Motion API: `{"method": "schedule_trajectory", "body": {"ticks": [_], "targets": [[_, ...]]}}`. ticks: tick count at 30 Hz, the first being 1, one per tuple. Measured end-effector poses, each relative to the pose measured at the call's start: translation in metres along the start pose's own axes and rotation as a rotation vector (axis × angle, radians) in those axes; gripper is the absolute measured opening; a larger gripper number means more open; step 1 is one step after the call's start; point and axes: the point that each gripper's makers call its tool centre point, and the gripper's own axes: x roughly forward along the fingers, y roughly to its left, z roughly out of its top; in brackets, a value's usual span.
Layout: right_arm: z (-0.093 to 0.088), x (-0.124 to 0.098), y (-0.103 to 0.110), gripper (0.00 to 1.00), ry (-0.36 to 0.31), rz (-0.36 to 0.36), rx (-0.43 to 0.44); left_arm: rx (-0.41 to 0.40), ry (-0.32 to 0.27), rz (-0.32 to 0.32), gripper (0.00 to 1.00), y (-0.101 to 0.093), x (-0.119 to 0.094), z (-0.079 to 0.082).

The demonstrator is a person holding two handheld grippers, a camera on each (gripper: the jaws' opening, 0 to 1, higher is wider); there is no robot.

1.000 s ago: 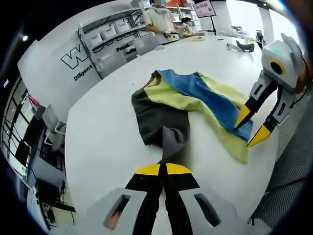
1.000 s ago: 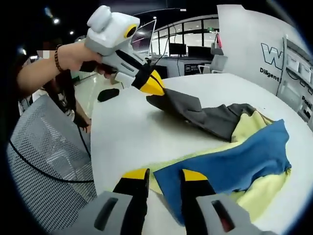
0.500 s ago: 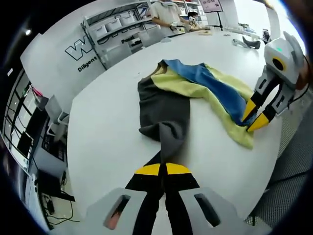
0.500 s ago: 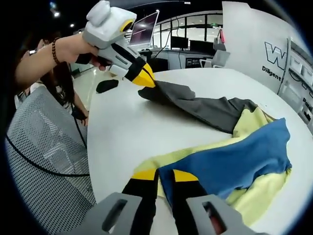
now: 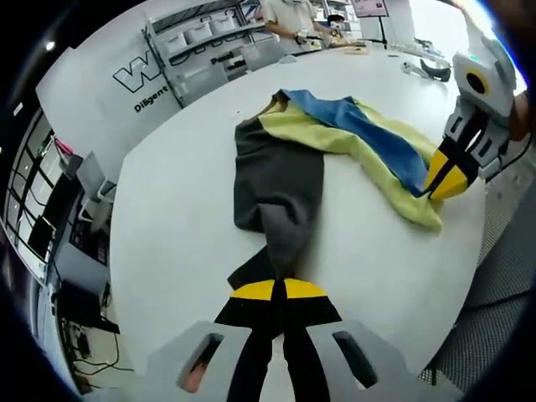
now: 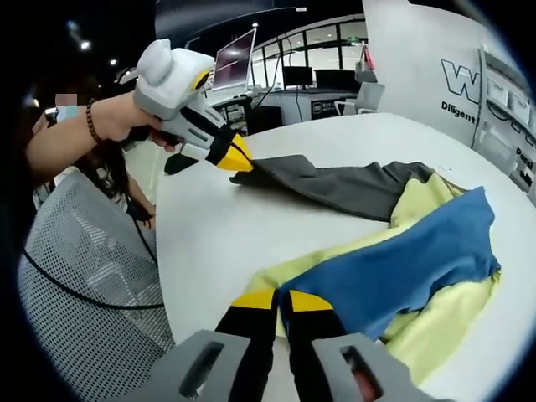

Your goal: Fold the garment on the visible template until the final outline fits inside the template.

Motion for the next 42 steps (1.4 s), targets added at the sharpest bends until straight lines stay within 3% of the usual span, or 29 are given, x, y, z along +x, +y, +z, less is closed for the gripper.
{"method": "schedule_trajectory", "body": {"ticks": [14, 16, 32, 42], "targets": [[-0.002, -0.006, -0.002, 0.00, -0.011, 0.012, 0.077, 0.000, -0.005, -0.001, 0.01, 0.001, 0.000, 0.001], [0.002, -0.008, 0.000, 0.00, -0.039, 0.027, 0.099, -0.001, -0.004, 0.000, 0.01, 0.000, 0.000, 0.001], [-0.002, -0.009, -0.003, 0.00, -0.035, 0.045, 0.145, 0.004, -0.007, -0.002, 0.01, 0.000, 0.000, 0.003], [-0.007, -0.009, -0.005, 0.00, -0.027, 0.057, 0.218, 0.002, -0.009, -0.001, 0.01, 0.001, 0.000, 0.004]]}}
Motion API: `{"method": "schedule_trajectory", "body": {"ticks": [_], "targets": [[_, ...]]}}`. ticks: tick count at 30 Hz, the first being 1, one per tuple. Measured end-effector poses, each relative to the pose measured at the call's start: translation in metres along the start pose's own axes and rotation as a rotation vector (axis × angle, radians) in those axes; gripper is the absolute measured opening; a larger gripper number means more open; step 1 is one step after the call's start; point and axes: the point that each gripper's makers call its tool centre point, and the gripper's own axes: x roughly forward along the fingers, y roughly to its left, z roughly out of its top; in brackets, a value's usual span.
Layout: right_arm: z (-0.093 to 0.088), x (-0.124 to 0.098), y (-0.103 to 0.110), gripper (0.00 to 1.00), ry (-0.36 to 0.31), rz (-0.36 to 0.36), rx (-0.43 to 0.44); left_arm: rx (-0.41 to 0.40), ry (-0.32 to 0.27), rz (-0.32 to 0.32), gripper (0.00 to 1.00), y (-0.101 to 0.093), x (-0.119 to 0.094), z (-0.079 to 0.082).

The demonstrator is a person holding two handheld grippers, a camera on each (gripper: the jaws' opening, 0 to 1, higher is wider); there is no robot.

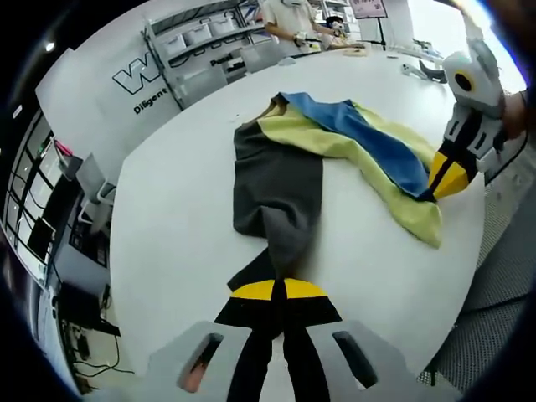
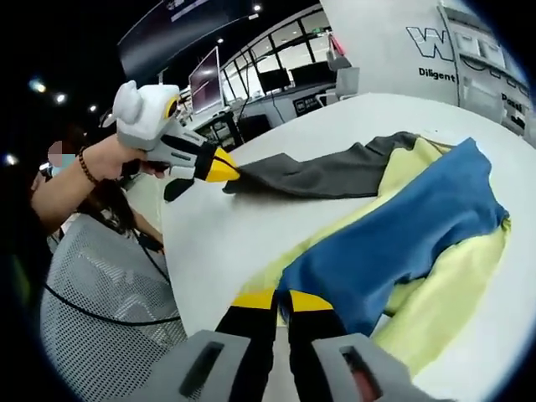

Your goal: Fold the garment on the visible template until the final outline fits inside the template.

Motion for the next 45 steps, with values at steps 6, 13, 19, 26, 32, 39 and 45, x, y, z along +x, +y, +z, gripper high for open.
{"method": "schedule_trajectory", "body": {"ticks": [6, 13, 19, 26, 32, 39, 45], "targets": [[0.002, 0.001, -0.004, 0.00, 0.003, -0.016, -0.011, -0.001, -0.001, 0.002, 0.01, 0.001, 0.001, 0.000], [0.020, -0.012, 0.001, 0.00, -0.068, -0.002, -0.043, 0.002, -0.005, 0.003, 0.01, 0.000, 0.001, 0.000], [0.036, -0.032, -0.015, 0.00, -0.098, -0.048, -0.014, 0.007, -0.005, 0.014, 0.01, 0.000, 0.001, 0.000], [0.051, -0.061, -0.044, 0.00, -0.146, -0.123, -0.009, 0.006, -0.012, 0.028, 0.01, 0.004, 0.001, 0.001], [0.054, -0.075, -0.062, 0.00, -0.161, -0.175, -0.005, 0.002, -0.017, 0.042, 0.01, 0.005, -0.001, 0.004], [0.063, -0.093, -0.082, 0.00, -0.201, -0.231, 0.004, -0.011, -0.024, 0.054, 0.01, 0.006, -0.003, 0.006], [0.068, -0.116, -0.109, 0.00, -0.230, -0.298, 0.014, -0.049, -0.040, 0.064, 0.01, 0.009, -0.004, 0.009]]}}
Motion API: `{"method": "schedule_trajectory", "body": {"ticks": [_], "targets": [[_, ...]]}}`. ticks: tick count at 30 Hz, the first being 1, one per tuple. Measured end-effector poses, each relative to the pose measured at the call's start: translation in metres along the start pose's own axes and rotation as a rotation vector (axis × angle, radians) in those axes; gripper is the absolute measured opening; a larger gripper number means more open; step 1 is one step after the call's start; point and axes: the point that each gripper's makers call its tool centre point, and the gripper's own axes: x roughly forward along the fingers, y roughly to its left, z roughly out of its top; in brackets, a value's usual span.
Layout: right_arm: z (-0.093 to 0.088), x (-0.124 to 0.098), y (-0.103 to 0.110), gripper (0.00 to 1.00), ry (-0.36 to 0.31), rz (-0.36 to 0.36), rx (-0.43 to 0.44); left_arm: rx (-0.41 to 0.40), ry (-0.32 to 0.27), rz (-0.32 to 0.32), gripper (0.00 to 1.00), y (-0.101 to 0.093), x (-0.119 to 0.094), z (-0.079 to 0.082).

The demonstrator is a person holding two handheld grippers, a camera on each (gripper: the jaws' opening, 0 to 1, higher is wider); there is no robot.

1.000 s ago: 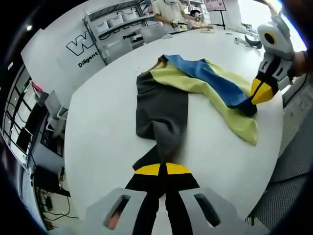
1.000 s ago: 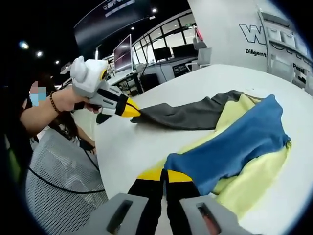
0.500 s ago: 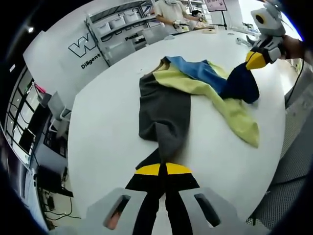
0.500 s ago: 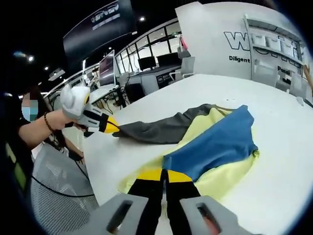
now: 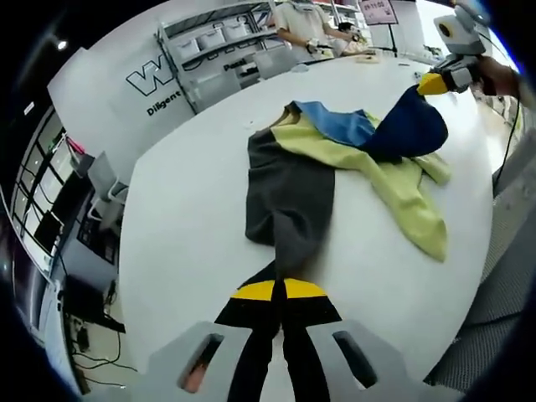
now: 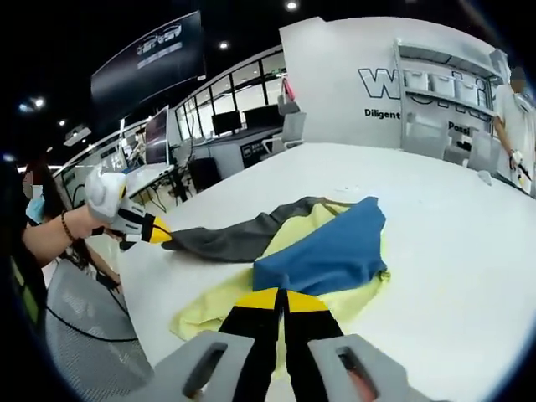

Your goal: Fold the garment on the visible template until the final outline fits inside the template.

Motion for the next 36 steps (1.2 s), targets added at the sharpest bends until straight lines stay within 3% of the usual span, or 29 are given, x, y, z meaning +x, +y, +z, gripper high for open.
{"method": "schedule_trajectory", "body": {"ticks": [8, 14, 31, 36], "targets": [[-0.006, -0.014, -0.054, 0.00, -0.004, -0.115, 0.061, -0.022, 0.009, 0.013, 0.01, 0.005, 0.003, -0.004], [-0.016, -0.020, -0.089, 0.00, 0.011, -0.180, 0.084, -0.003, 0.051, 0.009, 0.01, 0.003, 0.007, -0.015], [-0.037, -0.034, -0.149, 0.00, 0.059, -0.292, 0.125, -0.037, 0.078, -0.013, 0.01, -0.003, 0.013, -0.028], [-0.043, -0.043, -0.180, 0.00, 0.074, -0.356, 0.132, -0.039, 0.081, -0.007, 0.01, -0.001, 0.015, -0.030]]}}
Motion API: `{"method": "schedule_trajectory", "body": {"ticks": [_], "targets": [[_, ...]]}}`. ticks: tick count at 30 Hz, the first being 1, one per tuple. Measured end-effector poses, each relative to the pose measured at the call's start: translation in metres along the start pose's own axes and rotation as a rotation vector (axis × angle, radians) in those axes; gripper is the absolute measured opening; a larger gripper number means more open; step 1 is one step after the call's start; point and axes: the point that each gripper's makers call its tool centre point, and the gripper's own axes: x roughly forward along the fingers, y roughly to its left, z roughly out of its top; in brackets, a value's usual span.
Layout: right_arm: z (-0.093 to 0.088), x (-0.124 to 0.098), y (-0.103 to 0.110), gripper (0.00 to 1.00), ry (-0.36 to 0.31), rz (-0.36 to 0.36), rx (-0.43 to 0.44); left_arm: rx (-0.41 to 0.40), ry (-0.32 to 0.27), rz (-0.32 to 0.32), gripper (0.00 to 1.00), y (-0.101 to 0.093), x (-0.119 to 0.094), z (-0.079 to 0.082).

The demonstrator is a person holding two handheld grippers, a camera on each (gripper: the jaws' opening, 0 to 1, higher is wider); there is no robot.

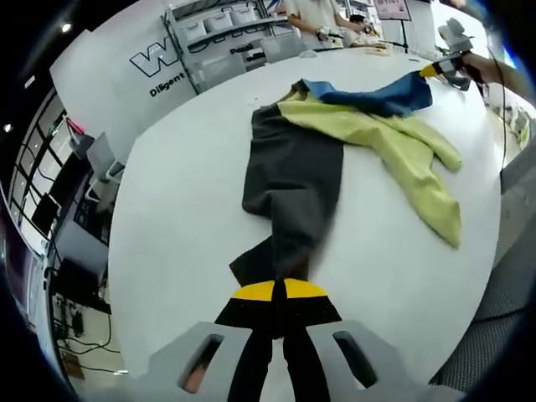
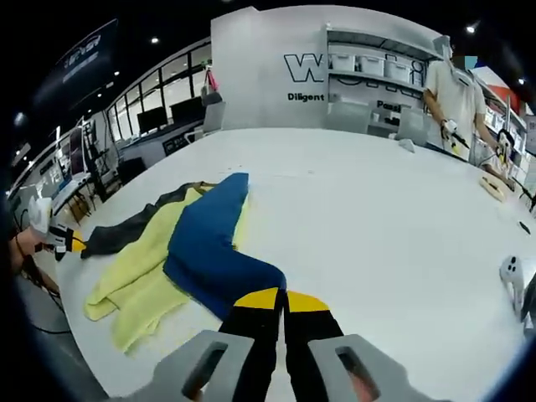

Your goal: Fold the garment on the visible template until the final outline fits inside the template.

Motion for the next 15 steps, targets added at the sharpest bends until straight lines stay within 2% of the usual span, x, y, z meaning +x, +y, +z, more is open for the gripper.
{"method": "schedule_trajectory", "body": {"ticks": [11, 12, 15], "targets": [[-0.016, 0.002, -0.055, 0.00, 0.043, -0.094, 0.021, 0.003, 0.018, 0.029, 0.01, 0.008, 0.008, -0.002], [-0.017, 0.003, -0.058, 0.00, 0.048, -0.099, 0.023, -0.004, 0.041, 0.001, 0.01, 0.006, 0.010, -0.005], [-0.020, 0.004, -0.067, 0.00, 0.058, -0.117, 0.019, -0.028, 0.025, 0.032, 0.01, 0.015, 0.011, -0.002]]}}
